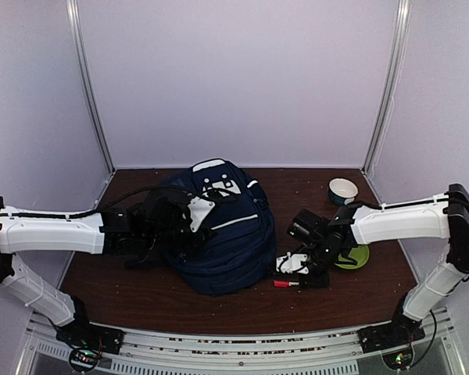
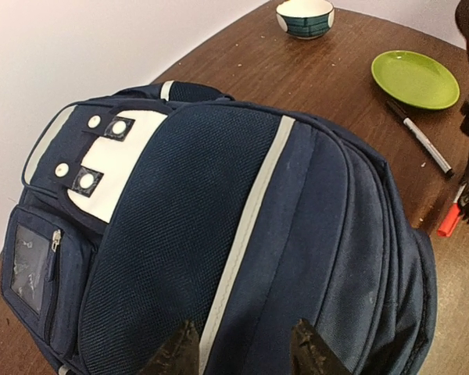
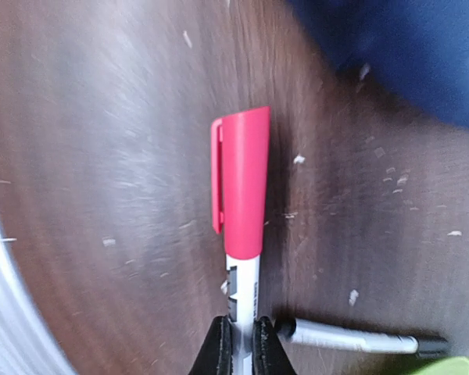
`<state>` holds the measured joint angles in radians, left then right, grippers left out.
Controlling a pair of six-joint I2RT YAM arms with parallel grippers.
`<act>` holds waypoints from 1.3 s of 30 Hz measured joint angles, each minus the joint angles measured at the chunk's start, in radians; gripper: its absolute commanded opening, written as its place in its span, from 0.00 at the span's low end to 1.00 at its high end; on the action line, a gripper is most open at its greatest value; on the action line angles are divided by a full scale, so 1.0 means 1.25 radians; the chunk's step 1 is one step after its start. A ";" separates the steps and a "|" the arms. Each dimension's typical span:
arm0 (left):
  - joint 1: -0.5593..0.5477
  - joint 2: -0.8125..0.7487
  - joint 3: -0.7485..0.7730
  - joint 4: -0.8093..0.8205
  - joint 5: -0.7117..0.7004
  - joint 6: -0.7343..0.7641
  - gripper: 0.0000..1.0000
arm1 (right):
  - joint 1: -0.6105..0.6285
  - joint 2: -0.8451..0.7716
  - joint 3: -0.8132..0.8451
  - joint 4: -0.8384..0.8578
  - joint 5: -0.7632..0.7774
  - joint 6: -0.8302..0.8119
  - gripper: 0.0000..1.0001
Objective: Pack the student bag
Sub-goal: Pick up the pen from the center of the board, then pick up the upper front pocket of the student bag.
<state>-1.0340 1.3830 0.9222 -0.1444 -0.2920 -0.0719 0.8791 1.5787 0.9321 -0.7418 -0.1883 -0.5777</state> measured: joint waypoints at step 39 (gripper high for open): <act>-0.004 0.136 0.164 -0.142 0.122 0.191 0.50 | -0.025 -0.239 0.143 -0.103 -0.043 0.042 0.00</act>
<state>-1.0386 1.5524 1.1278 -0.3222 -0.1394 0.1665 0.8482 1.2804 1.1103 -0.8700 -0.2424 -0.5247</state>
